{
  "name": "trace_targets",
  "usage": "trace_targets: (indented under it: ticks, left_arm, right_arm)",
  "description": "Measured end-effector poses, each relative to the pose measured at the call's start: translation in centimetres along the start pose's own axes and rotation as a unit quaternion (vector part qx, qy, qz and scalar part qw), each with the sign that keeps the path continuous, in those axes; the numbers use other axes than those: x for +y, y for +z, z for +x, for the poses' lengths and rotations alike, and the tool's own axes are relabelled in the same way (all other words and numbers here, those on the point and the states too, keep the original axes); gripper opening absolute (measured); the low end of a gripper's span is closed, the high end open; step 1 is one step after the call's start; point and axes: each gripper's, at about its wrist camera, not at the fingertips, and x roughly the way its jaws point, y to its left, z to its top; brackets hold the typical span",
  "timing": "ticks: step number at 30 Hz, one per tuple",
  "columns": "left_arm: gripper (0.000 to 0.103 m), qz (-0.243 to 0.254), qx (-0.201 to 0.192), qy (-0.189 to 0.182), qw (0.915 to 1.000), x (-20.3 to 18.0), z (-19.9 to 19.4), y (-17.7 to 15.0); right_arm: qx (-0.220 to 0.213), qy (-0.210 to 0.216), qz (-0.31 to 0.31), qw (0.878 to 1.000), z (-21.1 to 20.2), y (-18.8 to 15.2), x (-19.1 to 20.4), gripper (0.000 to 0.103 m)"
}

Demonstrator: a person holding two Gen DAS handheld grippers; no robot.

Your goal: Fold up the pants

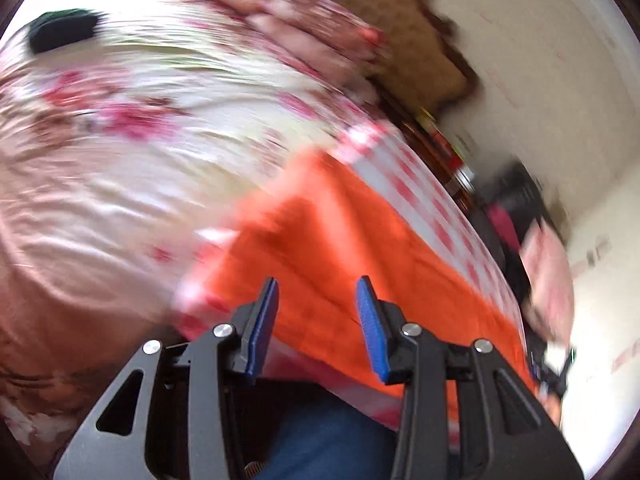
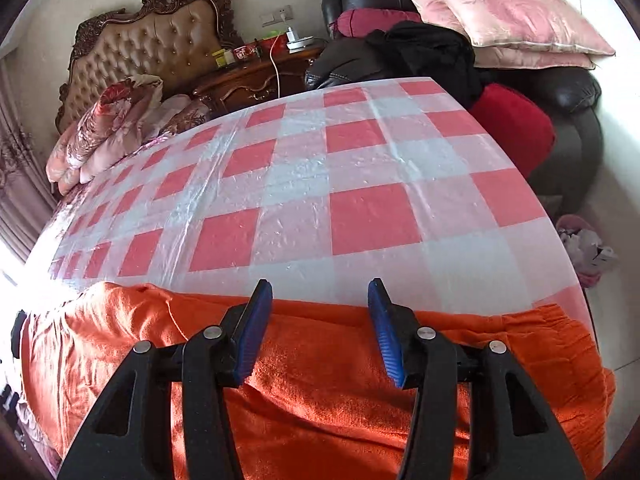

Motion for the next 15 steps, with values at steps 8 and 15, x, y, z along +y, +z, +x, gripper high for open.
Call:
trace_targets:
  ticks: [8, 15]
  left_arm:
    - [0.041, 0.063, 0.028, 0.023, 0.9974, -0.3, 2.7, 3.6]
    - [0.009, 0.122, 0.042, 0.083, 0.9882, -1.3, 4.5, 3.6]
  right_arm:
    - [-0.032, -0.049, -0.044, 0.997, -2.3, -0.2, 3.9, 0.048]
    - [-0.002, 0.015, -0.133, 0.991, -4.4, -3.8, 15.1, 0.056]
